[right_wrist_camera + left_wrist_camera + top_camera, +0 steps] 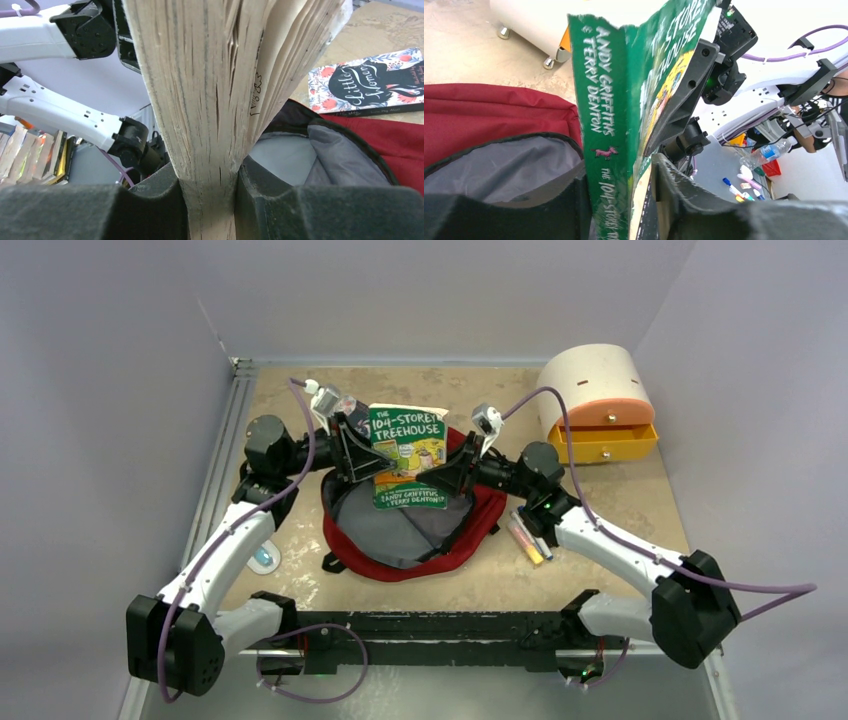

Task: Pack the student bag
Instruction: Pick up the book from the center of the board.

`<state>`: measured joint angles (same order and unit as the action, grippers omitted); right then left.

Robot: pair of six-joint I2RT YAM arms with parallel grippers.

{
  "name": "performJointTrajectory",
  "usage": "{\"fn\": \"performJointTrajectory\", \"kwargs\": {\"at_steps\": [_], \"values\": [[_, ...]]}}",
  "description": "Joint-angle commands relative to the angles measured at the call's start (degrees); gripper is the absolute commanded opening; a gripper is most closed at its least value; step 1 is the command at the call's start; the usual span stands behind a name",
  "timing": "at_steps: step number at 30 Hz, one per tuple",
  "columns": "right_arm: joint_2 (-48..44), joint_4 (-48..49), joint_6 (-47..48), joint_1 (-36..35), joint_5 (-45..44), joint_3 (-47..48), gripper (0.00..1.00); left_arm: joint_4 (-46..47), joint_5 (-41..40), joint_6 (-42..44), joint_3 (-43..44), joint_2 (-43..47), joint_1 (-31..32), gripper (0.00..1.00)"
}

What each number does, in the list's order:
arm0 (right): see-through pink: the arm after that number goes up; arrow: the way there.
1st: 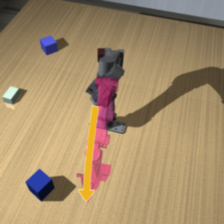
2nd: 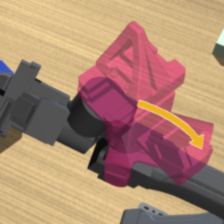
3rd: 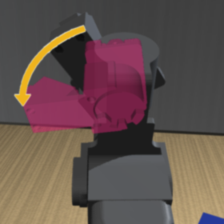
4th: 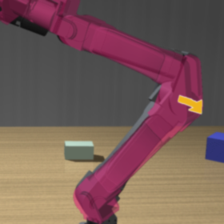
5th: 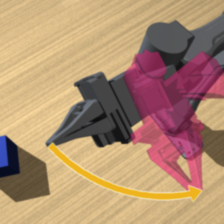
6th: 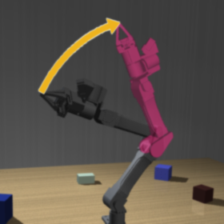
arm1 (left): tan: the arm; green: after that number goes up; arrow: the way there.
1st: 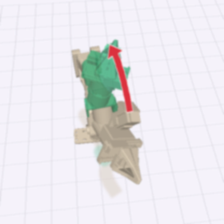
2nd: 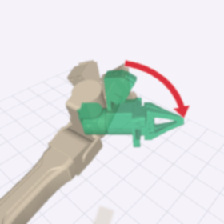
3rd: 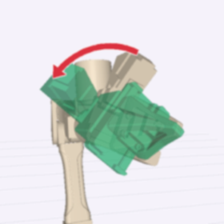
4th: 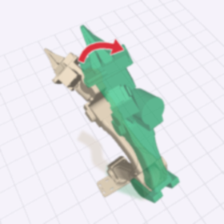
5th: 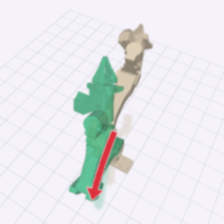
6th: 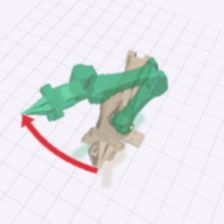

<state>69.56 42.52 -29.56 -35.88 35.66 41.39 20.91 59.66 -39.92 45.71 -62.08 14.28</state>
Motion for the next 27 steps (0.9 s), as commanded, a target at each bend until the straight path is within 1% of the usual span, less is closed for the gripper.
{"fn": "performJointTrajectory", "kwargs": {"at_steps": [1,2,5,8,11,17,19,20,21,23,24,25,27], "values": [[-3.0,5.3,2.3,0.2,-1.3,-2.0,0.02,1.8,-1.5,-1.3,3.9,2.1,0.2,0.47],[-3.5,5.9,2.5,0.3,-1.7,-2.6,0.01,1.5,-1.9,-1.7,4.1,2.0,0.2,0.51],[-4.7,6.8,3.6,0.3,-2.5,-3.5,0.0,1.2,-1.9,-2.8,5.1,1.4,0.2,0.56],[-5.1,7.6,4.2,0.3,-2.2,-3.8,0.0,1.5,-1.8,-4.3,5.6,0.3,0.2,0.57],[-5.1,9.2,4.1,0.3,-1.2,-4.1,0.0,3.8,-0.5,-5.8,5.1,-0.7,0.2,0.49],[-5.2,15.4,2.7,0.3,-0.1,-5.9,0.02,6.5,1.3,-7.5,4.3,-1.4,0.2,0.35],[-5.0,15.7,2.7,0.3,-0.1,-5.9,0.04,8.0,2.2,-8.5,3.8,-1.6,0.2,0.26],[-4.7,15.6,2.8,0.2,0.0,-5.7,0.07,8.7,2.6,-8.9,3.8,-1.7,0.2,0.18],[-4.6,15.2,2.8,0.2,0.1,-5.5,0.12,9.4,3.0,-9.3,3.6,-1.8,0.2,0.12],[-4.2,14.7,2.9,0.3,0.3,-4.9,0.3,10.8,4.2,-9.7,3.7,-2.0,0.2,0.0],[-4.2,14.0,3.0,0.3,0.2,-4.4,0.39,11.4,4.7,-9.9,3.7,-2.1,0.2,0.0],[-4.1,13.4,3.0,0.3,0.0,-4.0,0.45,11.9,5.0,-9.8,3.8,-2.0,0.2,0.0],[-4.3,12.7,2.8,0.3,-0.4,-3.1,0.53,13.1,5.7,-9.9,3.8,-1.8,0.2,0.0]]}}
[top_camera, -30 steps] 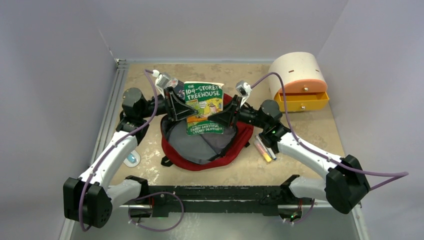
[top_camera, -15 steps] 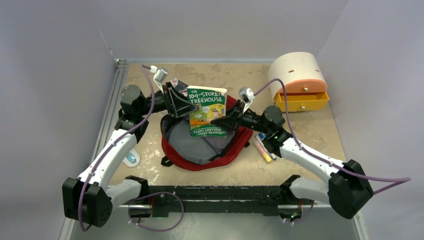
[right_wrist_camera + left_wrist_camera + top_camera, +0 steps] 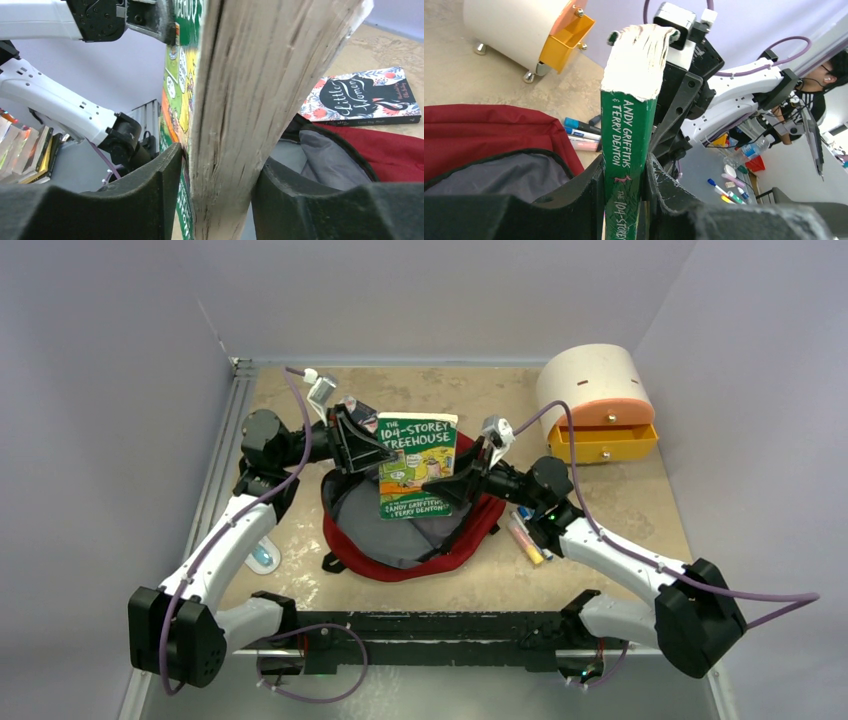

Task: Pack the student bag
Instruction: Pick up the book from the center of the board.

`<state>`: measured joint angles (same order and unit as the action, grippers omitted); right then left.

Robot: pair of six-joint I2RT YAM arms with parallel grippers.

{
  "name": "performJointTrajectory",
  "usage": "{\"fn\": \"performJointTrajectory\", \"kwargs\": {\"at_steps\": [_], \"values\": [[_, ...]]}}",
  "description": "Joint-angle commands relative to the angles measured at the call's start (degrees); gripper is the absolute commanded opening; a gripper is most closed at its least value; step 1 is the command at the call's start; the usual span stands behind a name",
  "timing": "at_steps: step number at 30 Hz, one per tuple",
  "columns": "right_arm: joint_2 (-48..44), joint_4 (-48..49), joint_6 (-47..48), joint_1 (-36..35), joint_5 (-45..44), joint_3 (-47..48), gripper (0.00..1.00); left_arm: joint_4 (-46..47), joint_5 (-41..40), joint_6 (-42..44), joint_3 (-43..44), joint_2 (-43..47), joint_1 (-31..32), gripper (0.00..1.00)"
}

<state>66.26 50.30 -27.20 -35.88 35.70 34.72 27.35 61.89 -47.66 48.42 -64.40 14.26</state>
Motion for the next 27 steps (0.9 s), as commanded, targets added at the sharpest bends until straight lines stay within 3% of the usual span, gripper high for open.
{"fn": "performJointTrajectory", "kwargs": {"at_steps": [1,6,11,15,21,27], "values": [[-1.1,4.6,0.0,0.2,-1.0,3.9,0.56,7.1,3.6,-2.1,1.1,0.6,0.2,0.0],[-2.1,5.1,-2.6,0.3,-3.1,5.0,0.72,8.2,4.4,-1.5,1.1,1.7,0.2,0.0],[-2.4,6.5,-5.2,0.3,-3.8,6.2,0.79,9.7,5.4,-1.3,0.7,2.7,0.2,0.0],[-1.2,7.7,-7.8,0.3,-1.5,7.4,0.78,10.4,5.5,-1.1,0.5,3.3,0.2,0.0],[-0.2,11.7,-9.8,0.3,2.8,6.1,0.67,9.9,4.2,-1.0,0.5,3.7,0.2,0.0],[1.0,11.7,-9.1,0.3,5.5,4.2,0.63,10.0,1.7,-1.4,2.2,4.3,0.2,0.0]]}}
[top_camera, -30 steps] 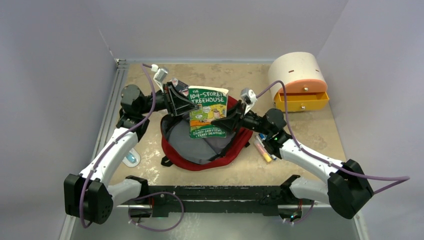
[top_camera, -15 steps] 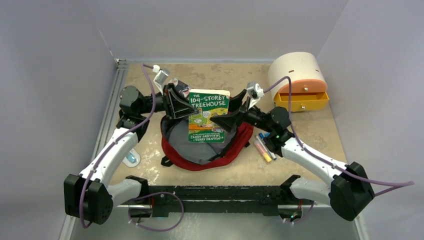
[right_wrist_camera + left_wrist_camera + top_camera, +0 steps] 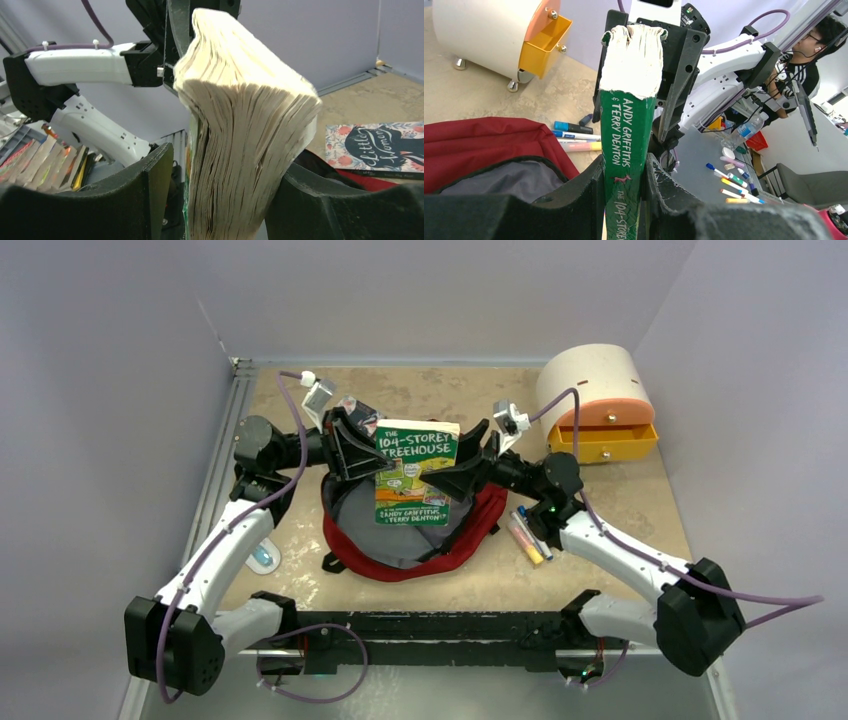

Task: Pack the student bag
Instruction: Pick up the book from the center of the board.

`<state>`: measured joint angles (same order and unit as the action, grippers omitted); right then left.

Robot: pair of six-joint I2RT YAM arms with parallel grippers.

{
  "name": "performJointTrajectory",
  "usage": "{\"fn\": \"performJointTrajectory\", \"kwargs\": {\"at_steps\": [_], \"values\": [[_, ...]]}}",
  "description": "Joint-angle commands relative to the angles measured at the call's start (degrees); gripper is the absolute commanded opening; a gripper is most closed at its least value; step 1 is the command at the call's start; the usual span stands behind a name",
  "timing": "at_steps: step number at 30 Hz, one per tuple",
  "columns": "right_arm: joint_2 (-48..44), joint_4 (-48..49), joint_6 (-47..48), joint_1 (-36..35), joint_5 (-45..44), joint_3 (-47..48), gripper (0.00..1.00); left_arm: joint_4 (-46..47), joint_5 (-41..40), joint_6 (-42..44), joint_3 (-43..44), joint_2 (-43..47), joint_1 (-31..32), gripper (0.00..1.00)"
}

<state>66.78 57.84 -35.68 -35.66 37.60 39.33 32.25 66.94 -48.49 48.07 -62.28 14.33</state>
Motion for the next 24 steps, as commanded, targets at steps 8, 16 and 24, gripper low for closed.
{"fn": "performJointTrajectory", "kwargs": {"at_steps": [8,16,24], "values": [[1.3,5.7,-0.8,0.1,4.2,-1.3,0.61,5.9,-6.0,-1.6,4.2,3.0,0.2,0.0],[3.2,11.7,-4.4,0.0,5.9,-2.9,0.57,10.3,-7.6,-4.5,4.8,2.5,0.2,0.0],[4.5,14.1,-5.4,0.0,6.9,-2.9,0.44,13.7,-8.8,-6.5,4.7,1.4,0.2,0.0]]}}
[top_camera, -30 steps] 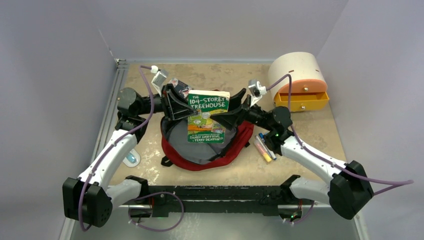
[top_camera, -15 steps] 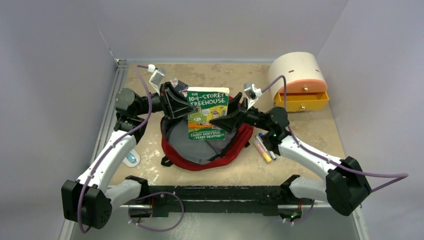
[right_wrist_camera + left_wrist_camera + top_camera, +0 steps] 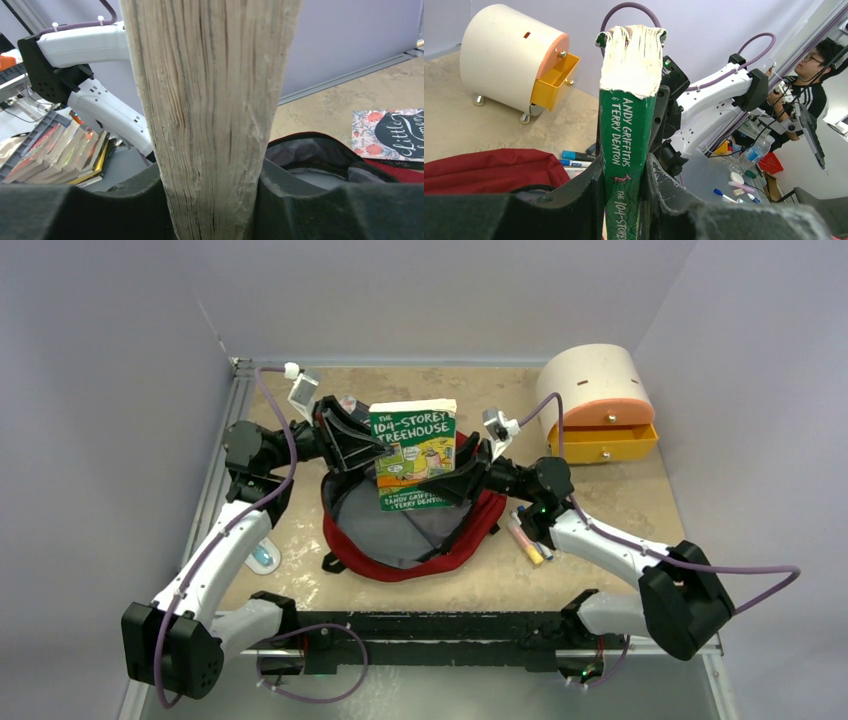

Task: Pack the student bag
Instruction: Pick up the book from the center of the board.

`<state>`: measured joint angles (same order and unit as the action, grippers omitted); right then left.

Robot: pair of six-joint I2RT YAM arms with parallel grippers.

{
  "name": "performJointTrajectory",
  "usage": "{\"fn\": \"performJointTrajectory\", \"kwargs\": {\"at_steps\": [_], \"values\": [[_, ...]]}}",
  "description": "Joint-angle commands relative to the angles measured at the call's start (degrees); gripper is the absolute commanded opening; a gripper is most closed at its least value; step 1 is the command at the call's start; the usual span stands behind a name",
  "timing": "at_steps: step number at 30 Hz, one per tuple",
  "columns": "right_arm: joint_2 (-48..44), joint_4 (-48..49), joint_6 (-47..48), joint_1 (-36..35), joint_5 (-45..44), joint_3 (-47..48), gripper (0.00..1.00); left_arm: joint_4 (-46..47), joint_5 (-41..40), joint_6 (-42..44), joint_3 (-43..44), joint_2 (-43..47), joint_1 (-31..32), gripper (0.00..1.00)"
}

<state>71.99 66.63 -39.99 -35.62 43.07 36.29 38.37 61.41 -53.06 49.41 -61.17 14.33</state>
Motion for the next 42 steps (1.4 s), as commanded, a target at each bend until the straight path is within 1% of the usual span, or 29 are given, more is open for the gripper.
{"fn": "performJointTrajectory", "kwargs": {"at_steps": [1,2,4,5,6,8,9,11,13,15,18,20,24,27,29,31,34,39,42], "values": [[-0.8,5.6,-1.1,-0.1,1.4,0.1,0.42,7.8,-3.3,-2.0,3.4,0.1,0.2,0.0],[-0.9,5.8,-1.0,0.0,1.4,0.0,0.39,7.8,-3.3,-1.9,3.3,0.0,0.2,0.0],[-1.5,6.1,-0.4,0.0,1.3,-0.3,0.29,7.1,-3.2,-1.6,3.4,-0.2,0.2,0.01],[-1.9,6.0,0.2,0.0,1.1,-0.4,0.22,6.5,-2.8,-1.3,3.5,-0.4,0.2,0.1],[-2.5,5.4,1.0,0.0,0.7,-0.6,0.16,5.3,-2.2,-0.7,3.9,-0.6,0.2,0.22],[-4.0,3.8,2.9,0.0,-0.4,-0.9,0.03,1.8,-0.9,1.6,5.3,-0.8,0.2,0.3],[-4.9,2.8,3.8,0.0,-1.8,-1.2,0.0,-0.5,-0.4,3.1,6.1,-0.7,0.2,0.33],[-6.7,-1.0,7.4,0.0,-4.4,-1.0,0.0,-6.8,0.4,7.5,8.1,-0.3,0.2,0.38],[-8.6,-4.9,11.1,0.0,-4.8,-0.3,0.0,-15.6,0.9,13.6,11.2,0.1,0.2,0.43],[-10.8,-10.3,16.7,0.0,-4.8,0.7,0.0,-24.4,1.0,19.7,15.1,0.6,0.2,0.54],[-14.0,-17.8,23.9,0.0,-5.0,2.0,0.0,-34.9,1.9,27.7,19.7,0.8,0.2,0.63],[-15.6,-22.3,29.0,0.0,-3.2,3.2,0.0,-42.3,3.4,32.6,22.9,0.2,0.2,0.64],[-16.7,-31.9,36.5,0.0,1.2,7.2,0.0,-53.6,7.4,40.5,28.8,-2.1,0.2,0.65],[-15.9,-38.7,39.6,0.0,4.6,10.6,0.0,-59.9,9.8,45.1,32.5,-4.2,0.2,0.65],[-15.2,-40.2,41.3,0.0,6.5,12.0,0.0,-63.0,10.7,47.2,34.0,-5.0,0.2,0.65],[-14.4,-40.8,41.2,0.0,8.9,12.7,0.0,-65.1,11.9,49.2,35.0,-5.5,0.2,0.65],[-12.8,-41.4,39.3,0.0,10.2,13.9,0.0,-66.9,13.6,50.7,35.8,-6.0,0.2,0.65],[-10.2,-43.5,38.6,0.0,11.1,16.0,0.0,-69.0,13.7,51.6,36.0,-6.9,0.2,0.65],[-7.5,-47.1,39.1,-0.1,12.5,18.8,0.0,-69.9,13.2,52.0,35.9,-7.8,0.4,0.64]]}}
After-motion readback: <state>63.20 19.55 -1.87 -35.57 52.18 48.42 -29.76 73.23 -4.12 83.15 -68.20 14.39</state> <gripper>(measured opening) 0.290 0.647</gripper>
